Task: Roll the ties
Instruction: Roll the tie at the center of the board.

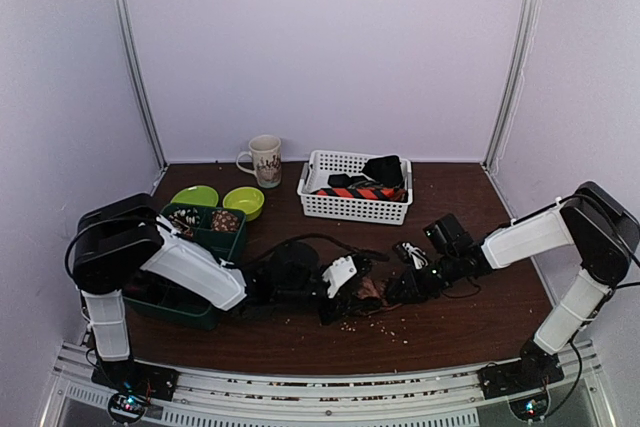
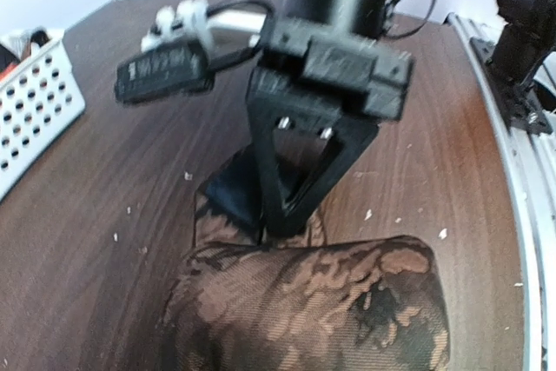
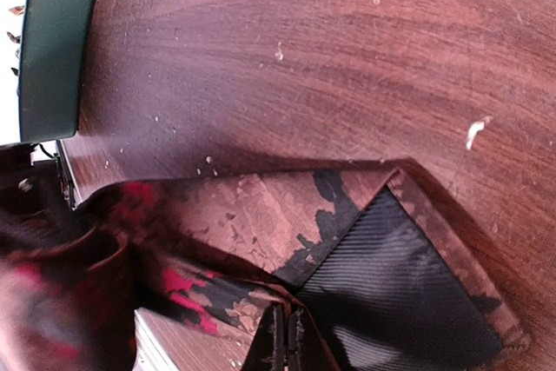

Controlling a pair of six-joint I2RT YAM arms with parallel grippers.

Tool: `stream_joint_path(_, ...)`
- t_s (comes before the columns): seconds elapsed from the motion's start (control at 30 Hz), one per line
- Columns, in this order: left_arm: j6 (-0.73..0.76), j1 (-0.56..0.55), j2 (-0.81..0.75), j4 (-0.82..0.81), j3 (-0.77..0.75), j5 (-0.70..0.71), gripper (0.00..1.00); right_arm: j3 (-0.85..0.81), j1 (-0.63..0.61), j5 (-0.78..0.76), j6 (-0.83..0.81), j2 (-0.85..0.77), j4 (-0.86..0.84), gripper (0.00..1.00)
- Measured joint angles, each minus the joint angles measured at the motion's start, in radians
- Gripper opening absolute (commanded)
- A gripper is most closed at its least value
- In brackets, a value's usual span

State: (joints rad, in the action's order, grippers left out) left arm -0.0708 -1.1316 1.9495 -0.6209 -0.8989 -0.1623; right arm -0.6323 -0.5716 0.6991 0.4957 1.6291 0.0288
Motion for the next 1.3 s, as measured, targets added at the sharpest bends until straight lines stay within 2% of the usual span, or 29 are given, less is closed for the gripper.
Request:
stream_joint_path(0.2,-0.011,0.008,0.071,0.119,-0.062,0.036,0.18,0.000,0.001,0.000,0.001,0.000,-0.005,0.00)
stream_joint_path(0.43,0.016,0.011,0.092,0.268,-0.156,0.041,0.18,0.000,0.011,0.000,0.020,-0.025,0.005,0.30)
stream_joint_path(0.5,0.025,0.011,0.092,0.301,-0.171,0.038,0.19,0.000,0.016,-0.005,0.031,-0.050,0.011,0.33)
stream_joint_path(0.73,0.047,0.014,0.092,0.317,-0.175,0.026,0.19,-0.037,0.022,0.001,0.069,-0.077,-0.001,0.35)
stream_joint_path(0.97,0.051,0.014,0.093,0.333,-0.184,0.025,0.19,-0.051,0.022,0.010,0.092,0.013,-0.033,0.30)
stream_joint_path(1.3,0.042,0.018,0.043,0.312,-0.113,0.016,0.20,0.022,0.018,0.039,0.084,0.017,-0.133,0.28)
